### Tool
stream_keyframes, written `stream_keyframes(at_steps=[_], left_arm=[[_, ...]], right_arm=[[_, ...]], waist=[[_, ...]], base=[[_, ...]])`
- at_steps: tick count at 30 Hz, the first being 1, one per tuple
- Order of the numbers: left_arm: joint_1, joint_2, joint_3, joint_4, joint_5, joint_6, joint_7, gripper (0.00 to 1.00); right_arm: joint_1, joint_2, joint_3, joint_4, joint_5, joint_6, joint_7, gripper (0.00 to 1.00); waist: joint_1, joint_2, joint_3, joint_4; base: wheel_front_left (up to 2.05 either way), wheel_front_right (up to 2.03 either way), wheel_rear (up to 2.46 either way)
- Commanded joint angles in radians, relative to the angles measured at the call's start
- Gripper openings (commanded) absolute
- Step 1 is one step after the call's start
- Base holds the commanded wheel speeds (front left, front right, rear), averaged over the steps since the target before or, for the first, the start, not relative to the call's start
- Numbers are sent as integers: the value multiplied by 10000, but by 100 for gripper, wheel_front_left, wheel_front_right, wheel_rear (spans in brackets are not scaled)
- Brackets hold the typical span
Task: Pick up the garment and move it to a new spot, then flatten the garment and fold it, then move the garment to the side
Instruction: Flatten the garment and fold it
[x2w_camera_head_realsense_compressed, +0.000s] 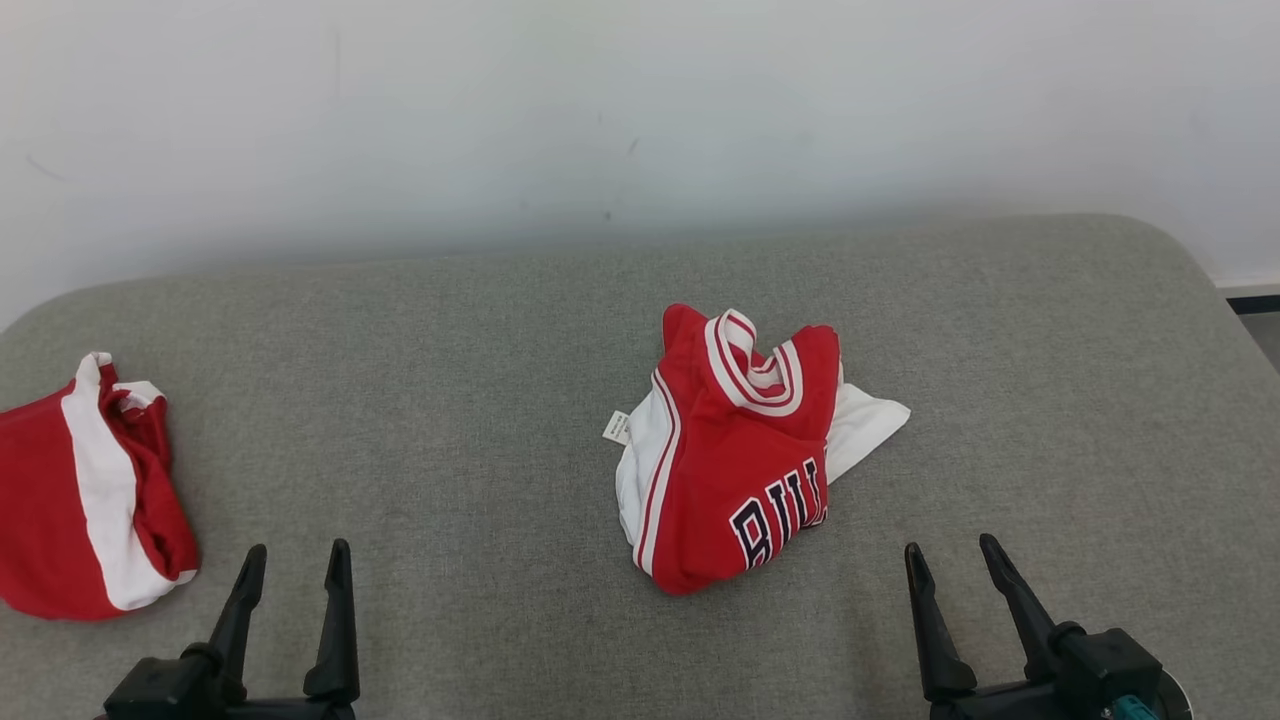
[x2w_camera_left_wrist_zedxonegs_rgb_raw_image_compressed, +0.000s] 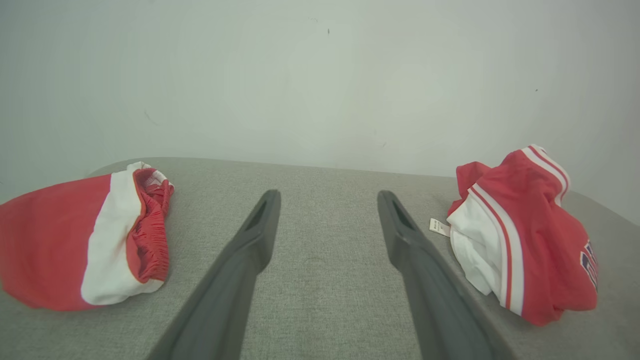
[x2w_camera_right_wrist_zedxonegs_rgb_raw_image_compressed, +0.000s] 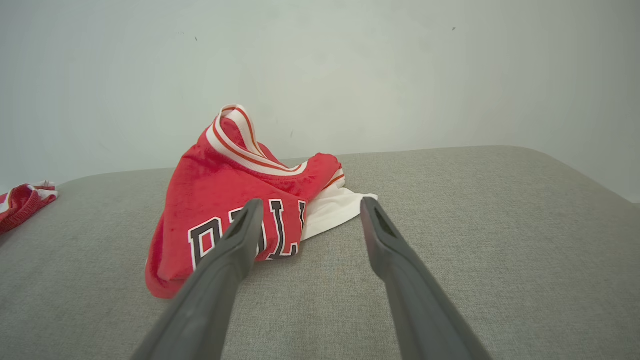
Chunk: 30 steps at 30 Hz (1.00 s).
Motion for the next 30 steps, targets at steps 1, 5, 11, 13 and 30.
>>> stream_keyframes(at_steps=[1,5,11,13,30], left_arm=[[107,-30,45,35,87,-8,-10,100],[111,-68,92,85,148,-96,-10,100],[6,-132,122,156,246,-170,-10,100],[7,-138,156,178,266,-171,-10,100],[-2056,-66,-631,409,609,-821,374,100]], right_arm=[[73,-30,11,-9,-43,-21,-21,100],[84,-25,15,7,-10,-21,-20,100],[65,-20,-18,22,15,-21,-36,100],[49,-18,-18,30,20,-21,-43,100],[-289,-3,117,125,99,-21,-122,100]], waist=[[0,0,-13,0],[0,0,-11,-2],[0,0,44,31],[0,0,52,31],[0,0,467,-441]], base=[[0,0,0],[0,0,0],[0,0,0],[0,0,0],[0,0,0]])
